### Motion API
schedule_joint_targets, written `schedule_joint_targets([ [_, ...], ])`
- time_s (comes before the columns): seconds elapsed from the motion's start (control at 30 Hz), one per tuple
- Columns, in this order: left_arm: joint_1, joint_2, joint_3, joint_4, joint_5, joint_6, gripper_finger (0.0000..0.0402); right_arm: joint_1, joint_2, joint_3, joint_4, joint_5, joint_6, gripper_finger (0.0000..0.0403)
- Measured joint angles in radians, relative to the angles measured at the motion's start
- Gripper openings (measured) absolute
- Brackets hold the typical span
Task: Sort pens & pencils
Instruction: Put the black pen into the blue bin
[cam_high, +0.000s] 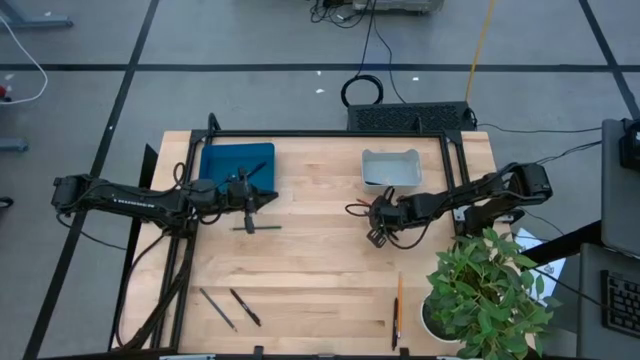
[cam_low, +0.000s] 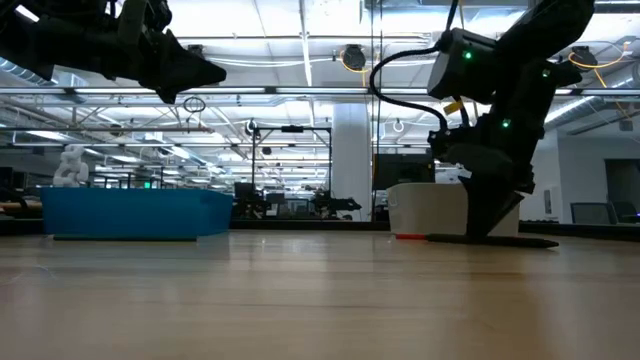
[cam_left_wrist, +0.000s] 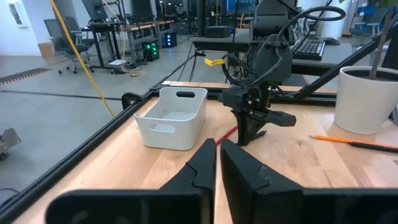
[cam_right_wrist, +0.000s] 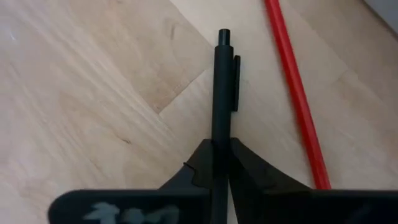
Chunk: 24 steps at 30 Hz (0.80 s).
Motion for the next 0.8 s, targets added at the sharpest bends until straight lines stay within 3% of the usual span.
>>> schedule_joint_targets([
  [0.2,0.000,0.000,0.000,0.001,0.001,-0.009,0.0061,0.013,-0.061,0.000,0.169,-0.010,-0.120,0.0015],
  [0.4,-0.007,0.000,0.000,0.002,0.013,0.000,0.0108,0.021,-0.011,0.000,0.551,-0.008,-0.296,0.0015],
  [0.63,-0.024,0.024,0.000,0.025,0.072,0.005,0.0199,-0.027,0.064,0.001,1.019,-0.004,-0.504,0.0015],
  [0.8,-0.026,0.122,0.000,0.183,0.072,0.015,0.0244,-0.067,0.095,0.002,1.250,-0.119,-0.571,0.0014],
])
